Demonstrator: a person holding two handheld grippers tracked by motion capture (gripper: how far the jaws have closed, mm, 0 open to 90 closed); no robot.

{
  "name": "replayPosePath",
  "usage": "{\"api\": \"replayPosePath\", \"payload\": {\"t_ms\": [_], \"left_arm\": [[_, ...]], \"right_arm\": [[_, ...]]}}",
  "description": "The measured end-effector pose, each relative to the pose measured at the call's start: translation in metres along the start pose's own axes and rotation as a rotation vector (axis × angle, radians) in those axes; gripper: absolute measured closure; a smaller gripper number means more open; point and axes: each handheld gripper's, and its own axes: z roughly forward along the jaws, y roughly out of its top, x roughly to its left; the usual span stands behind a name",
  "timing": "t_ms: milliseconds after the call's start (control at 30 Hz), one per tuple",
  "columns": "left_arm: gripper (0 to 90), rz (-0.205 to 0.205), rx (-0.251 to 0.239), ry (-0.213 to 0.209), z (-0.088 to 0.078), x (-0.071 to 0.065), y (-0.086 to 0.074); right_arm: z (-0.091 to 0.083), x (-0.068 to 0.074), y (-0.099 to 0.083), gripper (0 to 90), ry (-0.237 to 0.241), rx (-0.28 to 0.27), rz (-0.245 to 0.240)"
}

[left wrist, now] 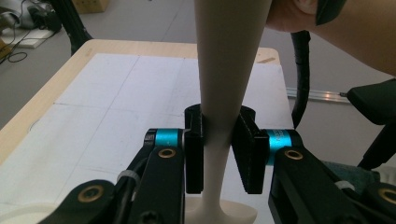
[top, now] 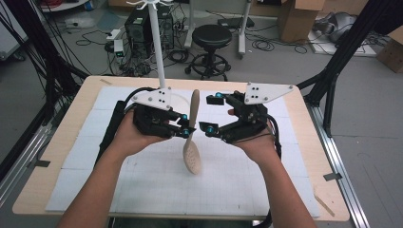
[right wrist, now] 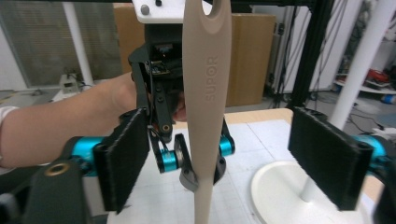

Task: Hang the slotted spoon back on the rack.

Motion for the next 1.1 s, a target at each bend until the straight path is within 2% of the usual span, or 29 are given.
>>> {"api": "replayPosePath", "payload": {"t_ms": [333,433,533,600,633,667,767,867,933,1100], "left_arm": [[75.2,0.003,0.000,-0.011,0.003,-0.002,0.001],[75.3,0.005,0.002,-0.010,0.003,-0.002,0.001],[75.2,0.009,0.003,-0.014,0.003,-0.003,0.001],[75.2,0.013,0.004,-0.020,0.003,-0.003,0.002],[75.2,0.015,0.006,-0.021,0.003,-0.003,0.002],[75.2,0.017,0.004,-0.019,0.003,-0.003,0.001],[75.1,0.024,-0.002,-0.018,0.002,-0.002,0.000],[74.2,0.006,-0.024,-0.045,0.000,0.000,-0.002],[66.7,-0.005,-0.039,-0.041,-0.002,0.000,-0.003],[50.1,-0.050,-0.032,-0.008,-0.010,0.003,-0.011]], "right_arm": [[0.011,-0.002,0.001,40.8,0.062,-0.013,0.001],[0.012,-0.004,0.000,47.7,0.101,-0.028,0.007],[0.015,-0.003,0.000,52.8,0.112,-0.017,0.001],[0.017,-0.003,-0.001,58.0,0.114,-0.016,0.001],[0.017,-0.003,-0.001,64.6,0.117,-0.022,-0.003],[0.017,-0.002,0.000,67.2,0.117,-0.023,-0.006],[0.017,-0.003,0.000,68.0,0.113,-0.025,-0.005],[0.017,-0.002,0.002,68.4,0.113,-0.021,-0.002],[0.017,-0.003,0.002,68.4,0.115,-0.030,0.001],[0.015,-0.004,0.005,68.4,0.086,-0.015,-0.005]]}}
